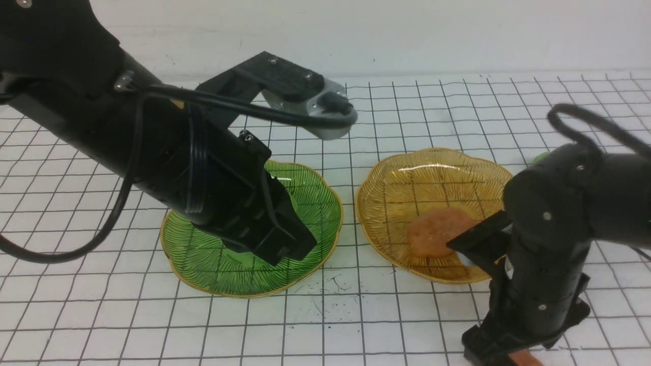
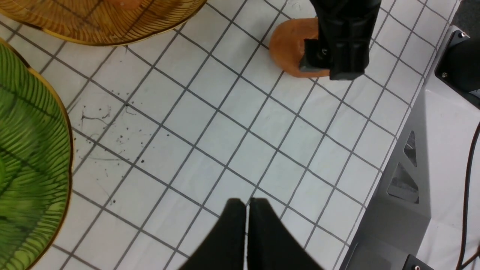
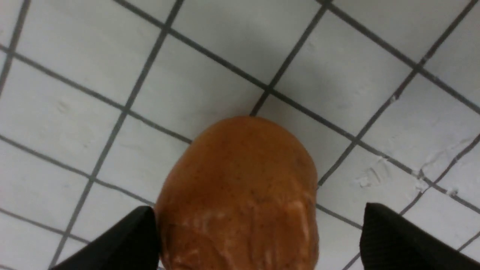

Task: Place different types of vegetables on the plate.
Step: 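Put the potato onto the plate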

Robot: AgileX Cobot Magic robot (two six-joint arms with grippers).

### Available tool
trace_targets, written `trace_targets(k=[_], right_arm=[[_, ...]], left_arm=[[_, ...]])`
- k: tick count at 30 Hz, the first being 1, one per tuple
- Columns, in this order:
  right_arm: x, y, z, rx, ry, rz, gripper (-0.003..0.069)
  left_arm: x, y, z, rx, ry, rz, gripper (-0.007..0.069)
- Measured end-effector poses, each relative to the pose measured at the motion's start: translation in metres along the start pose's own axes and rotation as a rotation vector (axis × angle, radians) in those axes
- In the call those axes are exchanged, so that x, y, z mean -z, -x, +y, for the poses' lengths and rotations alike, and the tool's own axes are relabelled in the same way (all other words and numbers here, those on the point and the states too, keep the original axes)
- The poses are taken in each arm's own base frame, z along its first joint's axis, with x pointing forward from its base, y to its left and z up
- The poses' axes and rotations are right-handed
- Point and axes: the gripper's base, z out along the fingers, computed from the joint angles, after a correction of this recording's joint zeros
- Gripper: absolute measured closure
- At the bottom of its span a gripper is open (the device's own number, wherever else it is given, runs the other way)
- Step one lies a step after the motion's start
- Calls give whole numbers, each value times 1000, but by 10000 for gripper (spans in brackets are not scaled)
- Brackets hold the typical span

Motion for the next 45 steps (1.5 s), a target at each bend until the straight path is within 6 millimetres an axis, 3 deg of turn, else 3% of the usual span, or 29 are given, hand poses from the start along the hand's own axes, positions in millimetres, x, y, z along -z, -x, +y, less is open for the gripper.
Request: trace_targets(k=[5,10,15,18,21,22,25,28,31,36,45], right_arm=[[-12,4,6,-33,60,39,-15],[-19,6,6,-60,62,72,132],[-15,4,0,-39,-6,55,131],[3,1,-7,-50,-78,-5,130],[34,0,-18,-104,-180,-120,130],[59,3,-25,-150,-247,-219,130],[82,7,-33,-207,-302,-309,130],[113,23,-54,-311,-296,-474,130],[122,37,-75,-390,-216,-550,130],[107,65,-123,-452,-53,-549,130],[57,95,-141,-403,-32,-467,123]], left_arm=[[0,0,0,0,0,1,632],[0,-1,0,-3,4,6,632],[0,-1,1,-7,13,13,632],[0,-1,1,-7,13,13,632],[0,-1,1,-7,14,11,632],[0,-1,1,-7,15,9,632],[0,-1,1,-7,15,9,632],[0,-1,1,-8,16,11,632],[0,-1,2,-9,23,15,632],[0,-3,3,40,38,27,632],[0,-5,4,71,41,53,632]])
